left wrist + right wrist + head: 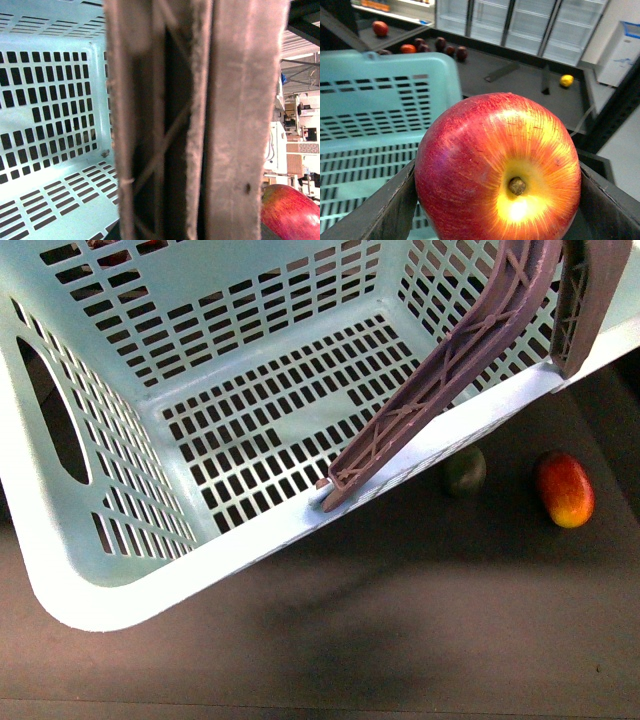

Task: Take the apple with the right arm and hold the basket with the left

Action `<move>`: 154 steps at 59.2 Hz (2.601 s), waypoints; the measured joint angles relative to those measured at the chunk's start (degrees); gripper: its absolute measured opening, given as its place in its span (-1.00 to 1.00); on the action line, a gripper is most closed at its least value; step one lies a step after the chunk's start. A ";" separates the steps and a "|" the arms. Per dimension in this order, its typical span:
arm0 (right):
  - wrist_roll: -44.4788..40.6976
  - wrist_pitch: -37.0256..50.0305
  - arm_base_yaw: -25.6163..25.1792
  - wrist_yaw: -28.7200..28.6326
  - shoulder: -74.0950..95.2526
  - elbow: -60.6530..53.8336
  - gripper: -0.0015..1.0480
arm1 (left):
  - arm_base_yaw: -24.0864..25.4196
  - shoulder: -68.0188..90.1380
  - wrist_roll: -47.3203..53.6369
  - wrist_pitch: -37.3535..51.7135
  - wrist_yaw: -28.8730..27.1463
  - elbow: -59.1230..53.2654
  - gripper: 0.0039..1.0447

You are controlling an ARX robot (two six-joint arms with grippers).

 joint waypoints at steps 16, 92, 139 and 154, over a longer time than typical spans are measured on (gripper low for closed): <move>0.11 5.07 11.15 4.59 9.77 0.00 0.52 | 0.00 0.00 0.00 0.00 0.00 0.00 -0.73; 11.63 6.67 -0.28 17.25 -19.50 -22.58 -0.60 | -0.04 -0.02 0.57 -0.26 -0.15 0.02 -0.73; 11.85 -2.75 -5.27 12.35 -39.54 -32.30 -0.96 | -0.07 -0.04 0.50 -0.26 0.15 0.02 -0.73; 11.87 -6.88 -5.27 12.33 -44.70 -32.46 -0.96 | -0.04 -0.02 0.52 -0.26 0.00 0.02 -0.73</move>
